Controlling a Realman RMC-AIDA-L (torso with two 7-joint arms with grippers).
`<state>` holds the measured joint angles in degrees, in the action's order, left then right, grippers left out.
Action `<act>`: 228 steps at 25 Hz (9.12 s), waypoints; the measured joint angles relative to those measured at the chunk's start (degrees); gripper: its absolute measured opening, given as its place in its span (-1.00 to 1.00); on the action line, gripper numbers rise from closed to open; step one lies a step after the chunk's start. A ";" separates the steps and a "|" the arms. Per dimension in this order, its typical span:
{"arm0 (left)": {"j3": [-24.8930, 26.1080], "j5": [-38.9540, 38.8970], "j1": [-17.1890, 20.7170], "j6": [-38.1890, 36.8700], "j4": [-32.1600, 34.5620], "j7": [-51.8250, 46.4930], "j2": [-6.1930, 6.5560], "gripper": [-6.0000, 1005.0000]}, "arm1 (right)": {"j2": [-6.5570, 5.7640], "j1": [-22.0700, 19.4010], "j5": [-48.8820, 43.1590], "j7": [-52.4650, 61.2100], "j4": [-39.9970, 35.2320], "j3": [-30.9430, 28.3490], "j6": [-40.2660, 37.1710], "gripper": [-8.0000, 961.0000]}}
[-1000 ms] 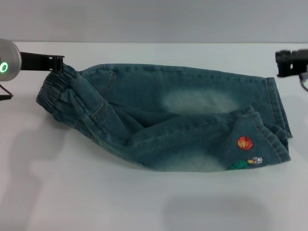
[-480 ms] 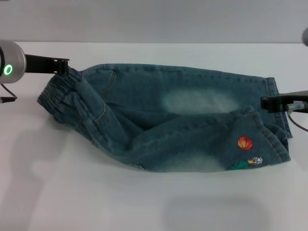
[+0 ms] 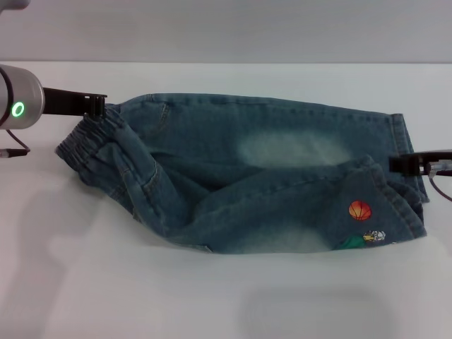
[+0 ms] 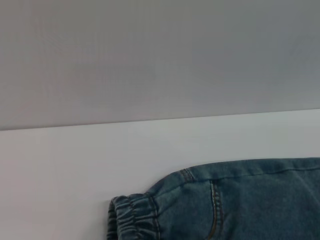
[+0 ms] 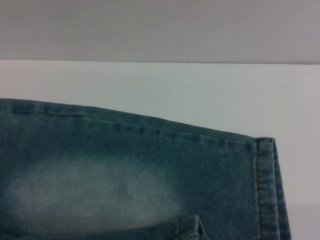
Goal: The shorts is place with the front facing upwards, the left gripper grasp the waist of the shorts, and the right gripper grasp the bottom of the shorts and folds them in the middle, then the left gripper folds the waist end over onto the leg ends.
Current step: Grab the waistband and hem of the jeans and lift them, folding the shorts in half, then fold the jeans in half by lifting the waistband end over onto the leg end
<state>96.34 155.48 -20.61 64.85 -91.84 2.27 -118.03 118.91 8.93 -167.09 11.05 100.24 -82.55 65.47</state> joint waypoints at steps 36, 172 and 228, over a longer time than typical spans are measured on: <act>-0.72 -0.17 -0.49 0.33 0.01 0.41 0.09 -0.93 | -0.08 5.57 2.97 0.66 -12.50 0.64 -4.13 -0.17; -8.36 -1.35 -3.98 -36.88 21.39 0.20 0.38 0.69 | 0.19 8.27 1.28 -9.26 -48.53 3.24 -79.21 0.45; -0.94 -4.36 -13.61 -27.92 37.20 0.96 0.11 0.63 | 0.02 8.12 0.94 -9.01 -50.97 12.85 -83.98 -0.98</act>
<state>95.40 151.12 -34.23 36.92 -54.64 3.23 -117.93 118.93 17.05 -166.15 2.04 49.27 -69.70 -18.51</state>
